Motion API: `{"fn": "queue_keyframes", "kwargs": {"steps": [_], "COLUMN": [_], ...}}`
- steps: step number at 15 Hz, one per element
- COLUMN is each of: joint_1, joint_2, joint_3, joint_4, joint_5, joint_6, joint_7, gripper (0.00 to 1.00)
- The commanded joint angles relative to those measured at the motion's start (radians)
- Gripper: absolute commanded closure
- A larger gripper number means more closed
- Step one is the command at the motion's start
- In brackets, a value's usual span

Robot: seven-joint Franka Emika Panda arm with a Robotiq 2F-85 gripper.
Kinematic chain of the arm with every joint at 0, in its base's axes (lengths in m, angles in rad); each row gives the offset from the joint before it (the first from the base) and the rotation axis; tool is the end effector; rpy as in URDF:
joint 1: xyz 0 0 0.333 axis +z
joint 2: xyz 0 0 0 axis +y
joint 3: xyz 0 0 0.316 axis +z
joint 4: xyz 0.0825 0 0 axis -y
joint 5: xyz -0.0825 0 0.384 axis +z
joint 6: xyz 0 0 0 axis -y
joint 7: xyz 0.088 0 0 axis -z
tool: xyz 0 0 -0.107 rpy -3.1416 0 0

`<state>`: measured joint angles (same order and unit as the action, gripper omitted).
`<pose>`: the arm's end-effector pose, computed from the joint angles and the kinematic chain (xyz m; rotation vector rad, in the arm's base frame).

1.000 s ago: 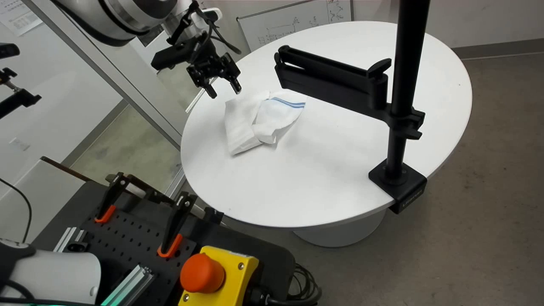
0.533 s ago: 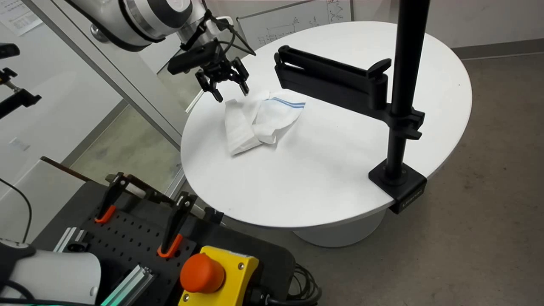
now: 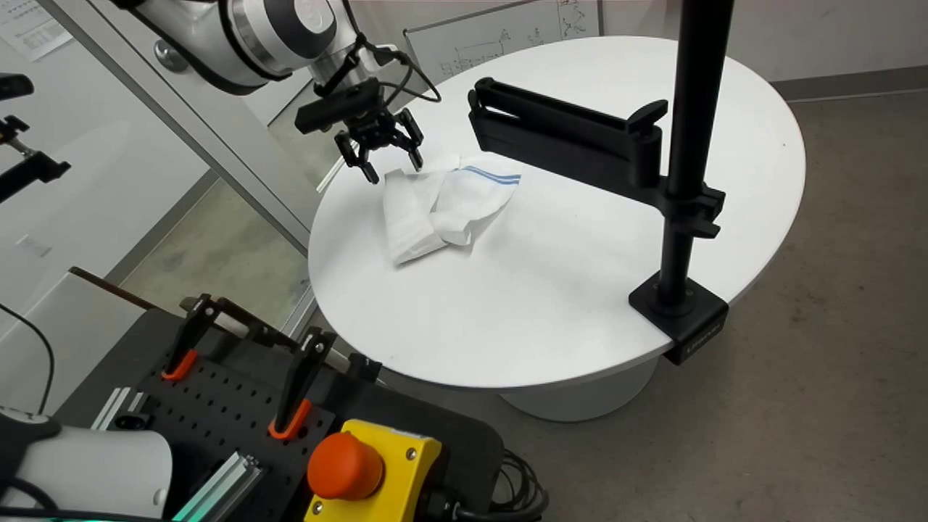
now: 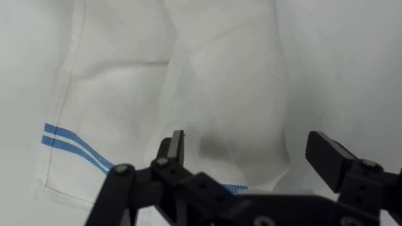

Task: Hang the cloth on the black stand

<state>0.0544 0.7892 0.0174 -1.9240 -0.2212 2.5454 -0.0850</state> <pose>0.5839 0.0451 0.0618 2.9911 0.5231 -0.2535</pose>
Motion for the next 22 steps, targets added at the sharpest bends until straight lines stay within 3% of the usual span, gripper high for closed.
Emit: {"fn": "queue_keyframes", "kwargs": {"steps": [1, 10, 15, 22], "joint_1": [0.003, 0.010, -0.001, -0.017], "joint_2": [0.046, 0.042, -0.015, -0.283], "joint_3": [0.000, -0.008, -0.005, 0.008], "joint_4": [0.064, 0.067, 0.023, -0.196], "joint_5": [0.010, 0.010, 0.026, 0.090], "joint_6": [-0.061, -0.083, -0.069, -0.071], "joint_7": [-0.033, -0.009, 0.007, 0.054], "gripper": [0.31, 0.98, 0.99, 0.99]}}
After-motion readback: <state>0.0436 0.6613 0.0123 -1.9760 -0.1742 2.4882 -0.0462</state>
